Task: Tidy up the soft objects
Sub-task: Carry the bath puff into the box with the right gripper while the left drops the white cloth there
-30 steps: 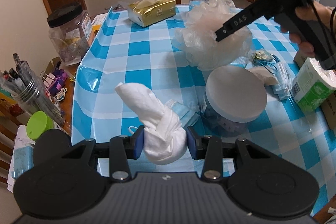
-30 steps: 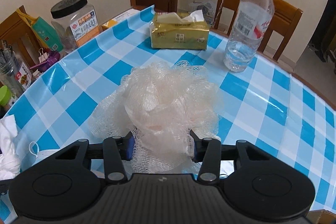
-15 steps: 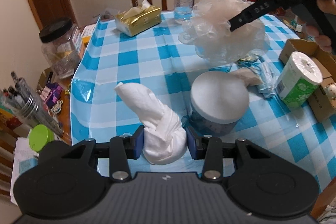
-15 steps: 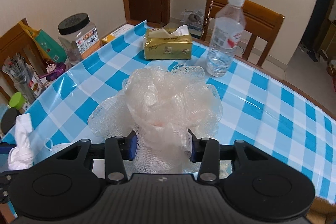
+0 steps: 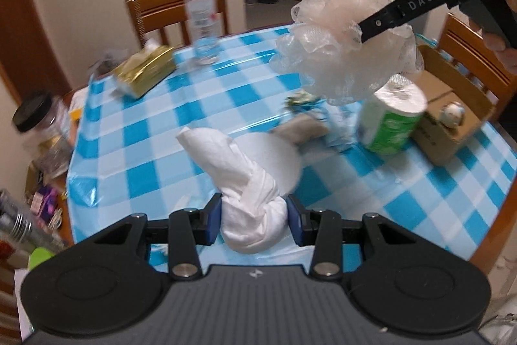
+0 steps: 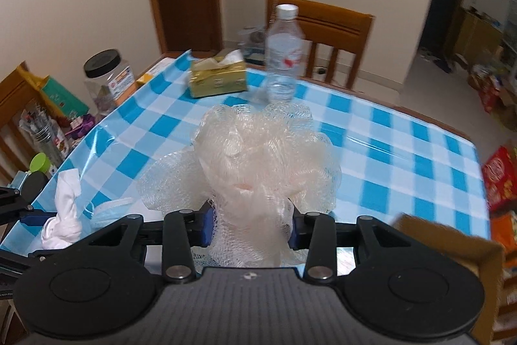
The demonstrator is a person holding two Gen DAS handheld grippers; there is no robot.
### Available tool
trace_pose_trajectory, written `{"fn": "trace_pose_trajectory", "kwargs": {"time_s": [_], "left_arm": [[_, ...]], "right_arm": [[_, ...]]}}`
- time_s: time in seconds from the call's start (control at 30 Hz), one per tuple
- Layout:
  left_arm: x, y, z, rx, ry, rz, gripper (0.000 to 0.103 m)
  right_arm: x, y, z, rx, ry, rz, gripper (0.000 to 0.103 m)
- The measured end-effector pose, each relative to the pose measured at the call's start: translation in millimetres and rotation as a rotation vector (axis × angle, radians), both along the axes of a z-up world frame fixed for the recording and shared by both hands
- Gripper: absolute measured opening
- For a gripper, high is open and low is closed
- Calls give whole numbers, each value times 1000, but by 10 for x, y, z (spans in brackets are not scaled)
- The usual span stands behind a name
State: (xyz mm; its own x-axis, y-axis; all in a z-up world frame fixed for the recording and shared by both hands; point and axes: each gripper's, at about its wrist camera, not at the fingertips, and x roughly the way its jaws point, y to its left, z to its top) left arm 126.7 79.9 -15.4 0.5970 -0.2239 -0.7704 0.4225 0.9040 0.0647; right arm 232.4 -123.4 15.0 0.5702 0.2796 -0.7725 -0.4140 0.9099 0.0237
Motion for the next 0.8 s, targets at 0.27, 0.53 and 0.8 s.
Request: {"fn": "trace_pose_trajectory", "kwargs": {"time_s": [0.27,0.53,0.8], "left_arm": [[-66,-754,231,15,-43,-111,40],[-94,-1749,288,-20,-44,-159,40],[-90,-2529,228,-40,-38,-203,40]], "right_arm": [[-275,-876,270,13,-56,-117,45],[-263,-2092,210,-6,-48,-214,45],[-34,-2881,-58,-24,-8,-254,45]]}}
